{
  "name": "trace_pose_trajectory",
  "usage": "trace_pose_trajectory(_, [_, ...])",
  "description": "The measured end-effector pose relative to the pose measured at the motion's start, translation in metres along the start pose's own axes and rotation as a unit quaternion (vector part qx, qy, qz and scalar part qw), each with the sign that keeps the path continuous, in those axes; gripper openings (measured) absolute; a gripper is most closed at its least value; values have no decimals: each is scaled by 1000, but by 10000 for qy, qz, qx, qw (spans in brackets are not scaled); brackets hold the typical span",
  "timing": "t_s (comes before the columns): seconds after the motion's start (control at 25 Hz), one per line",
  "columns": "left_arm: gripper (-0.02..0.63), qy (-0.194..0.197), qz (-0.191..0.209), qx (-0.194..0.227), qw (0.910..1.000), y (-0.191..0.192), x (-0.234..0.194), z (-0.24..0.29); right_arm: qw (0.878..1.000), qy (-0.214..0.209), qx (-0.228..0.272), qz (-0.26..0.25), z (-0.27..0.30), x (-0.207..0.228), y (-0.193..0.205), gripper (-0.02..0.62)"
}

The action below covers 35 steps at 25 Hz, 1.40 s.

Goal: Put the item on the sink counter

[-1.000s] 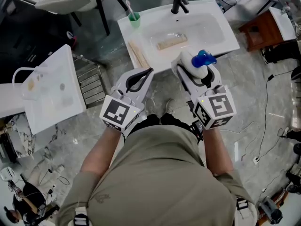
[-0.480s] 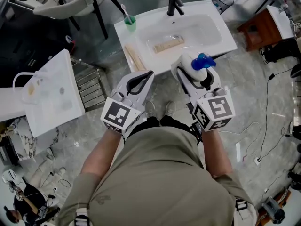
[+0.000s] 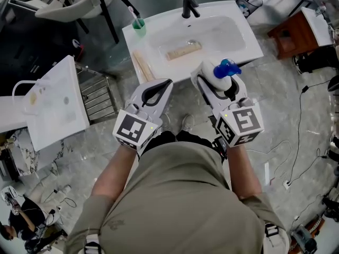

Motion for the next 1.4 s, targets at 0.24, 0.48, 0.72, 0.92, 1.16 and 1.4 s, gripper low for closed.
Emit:
trace_pose_trajectory(0.24, [5, -40, -30, -12, 10000, 1, 14, 27, 10000, -93, -18, 15, -5, 25, 2, 281])
trace_pose_trajectory(0.48, [5, -62, -14, -33, 10000, 2, 25, 51, 9999, -119, -33, 45, -11, 51, 5, 281])
trace_pose_trajectory(0.72, [5, -72, -30, -59, 10000, 3, 27, 69, 9999, -127, -61, 73, -9, 70, 7, 281])
trace_pose_trajectory(0.92, [5, -49, -60, -89, 9999, 3, 26, 81, 9999, -107, -87, 95, -5, 83, 7, 281])
trace_pose_trajectory(1.16, [5, 25, -109, -140, 9998, 7, 20, 97, 9998, -42, -131, 138, 3, 97, 11, 281])
trace_pose_trajectory(1.4, [5, 24, -67, -213, 9997, 7, 3, 111, 9997, 57, -184, 180, 16, 110, 14, 281])
Point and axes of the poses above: the fingertips, and each gripper's own axes: z forward along the fingers, x to its right, y out of its underside, the point moved 3 cm from there along -z, backward along the fingers, and after that the axes turned 4 degrees about x, right-handed, at the moved point
